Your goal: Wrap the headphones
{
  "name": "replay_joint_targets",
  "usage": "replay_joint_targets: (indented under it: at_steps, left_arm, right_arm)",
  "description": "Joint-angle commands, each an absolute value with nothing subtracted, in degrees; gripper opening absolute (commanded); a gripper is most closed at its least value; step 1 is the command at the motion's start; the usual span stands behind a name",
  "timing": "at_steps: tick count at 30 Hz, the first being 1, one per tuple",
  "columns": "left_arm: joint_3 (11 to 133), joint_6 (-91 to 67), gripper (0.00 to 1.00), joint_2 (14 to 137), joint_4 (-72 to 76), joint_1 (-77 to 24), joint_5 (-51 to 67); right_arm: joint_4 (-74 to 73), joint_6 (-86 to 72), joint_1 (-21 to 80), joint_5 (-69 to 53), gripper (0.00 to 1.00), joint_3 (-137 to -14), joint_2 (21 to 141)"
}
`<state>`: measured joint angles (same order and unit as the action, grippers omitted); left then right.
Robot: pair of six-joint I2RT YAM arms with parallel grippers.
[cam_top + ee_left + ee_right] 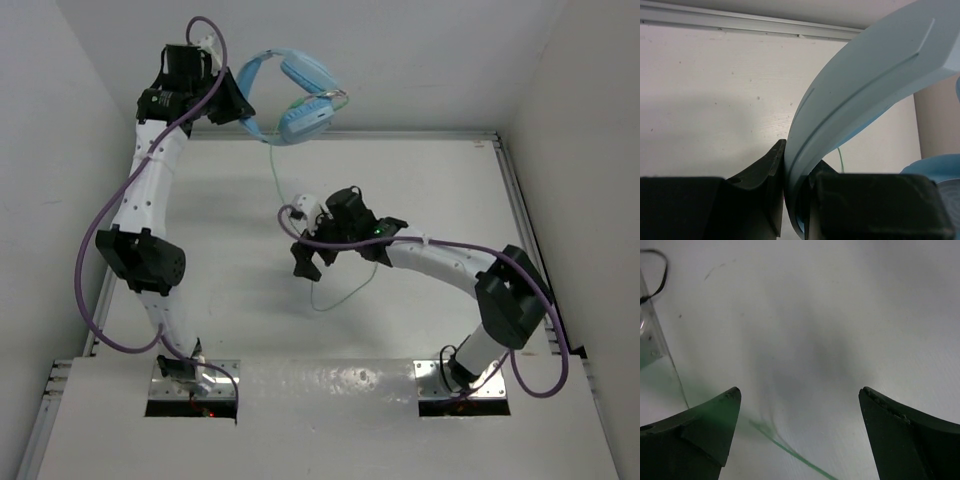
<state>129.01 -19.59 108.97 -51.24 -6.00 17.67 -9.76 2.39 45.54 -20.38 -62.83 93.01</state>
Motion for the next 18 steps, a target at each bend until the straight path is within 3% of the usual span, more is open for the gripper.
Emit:
replay_joint_targets:
  at_steps: [1, 2, 3, 4, 7, 10, 14, 16, 18]
  left_arm:
    - [130.9, -21.6, 0.00, 107.2, -46.2, -5.4, 17.8]
    - [130.9, -21.6, 0.00, 107.2, -46.3, -5.3, 17.6]
    - [131.0, -21.6, 0.00, 107.1, -46.3, -5.3, 17.6]
    - [131.0, -21.7, 0.00, 107.1, -46.3, -5.2, 17.8]
    - [131.2, -22.1, 0.00, 107.5, -46.0, -5.3, 18.5]
    - [131.4, -22.1, 0.00, 107.6, -45.8, -5.3, 18.2]
    - [131.7, -21.8, 0.00, 107.6, -45.9, -5.3, 17.0]
    - [132.3, -21.5, 0.00, 107.4, -46.0, -5.3, 17.1]
    - [132.7, -21.0, 0.00, 107.1, -45.9, -5.3, 17.7]
  right_arm:
    - [9.4, -22.8, 41.3, -19.8, 0.99, -56.3, 91.7]
    - [3.9, -24.0, 43.0, -2.2, 0.99, -58.9, 92.4]
    - [-12.1, -25.0, 43.8, 5.7, 0.99, -67.8, 96.2]
    - [-17.7, -25.2, 44.2, 10.0, 0.99, -71.5, 98.5]
    - [-11.8, -23.4, 42.9, -4.0, 0.99, -69.0, 98.4]
    - [-10.9, -21.6, 45.0, 5.3, 0.99, -68.8, 96.2]
    - [18.1, -26.1, 43.3, 4.5, 0.99, -43.3, 79.2]
    - [13.2, -39.6, 38.4, 9.4, 0.99, -41.0, 77.6]
    - [-4.7, -47.8, 32.8, 12.8, 0.83, -45.7, 79.2]
